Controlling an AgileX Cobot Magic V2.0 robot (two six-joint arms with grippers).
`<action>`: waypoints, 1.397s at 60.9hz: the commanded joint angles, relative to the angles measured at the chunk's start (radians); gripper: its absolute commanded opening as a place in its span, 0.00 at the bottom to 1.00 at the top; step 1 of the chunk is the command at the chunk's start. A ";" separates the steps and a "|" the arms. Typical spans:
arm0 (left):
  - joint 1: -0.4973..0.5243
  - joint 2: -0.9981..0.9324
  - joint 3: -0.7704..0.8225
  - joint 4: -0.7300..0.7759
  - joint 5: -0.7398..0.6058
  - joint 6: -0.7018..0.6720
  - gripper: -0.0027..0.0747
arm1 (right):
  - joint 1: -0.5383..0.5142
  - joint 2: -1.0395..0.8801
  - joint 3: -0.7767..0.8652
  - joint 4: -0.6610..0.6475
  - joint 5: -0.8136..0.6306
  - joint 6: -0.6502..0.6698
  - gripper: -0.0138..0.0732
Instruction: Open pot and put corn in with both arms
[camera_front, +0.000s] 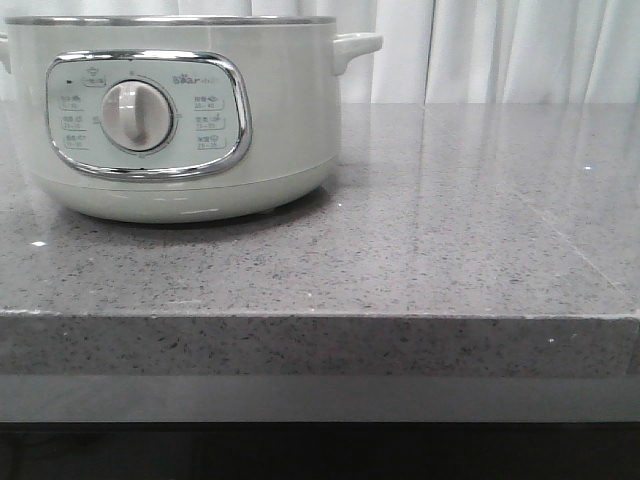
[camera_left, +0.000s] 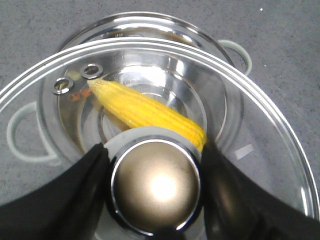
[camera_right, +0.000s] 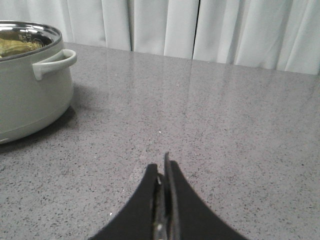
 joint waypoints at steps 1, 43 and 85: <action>-0.008 0.076 -0.136 -0.024 -0.078 -0.001 0.30 | 0.000 0.008 -0.025 0.002 -0.091 -0.004 0.08; -0.008 0.391 -0.394 -0.033 -0.097 -0.001 0.30 | 0.000 0.008 -0.025 0.002 -0.095 -0.004 0.08; -0.008 0.402 -0.348 -0.061 -0.101 -0.001 0.30 | 0.000 0.008 -0.025 0.002 -0.095 -0.004 0.08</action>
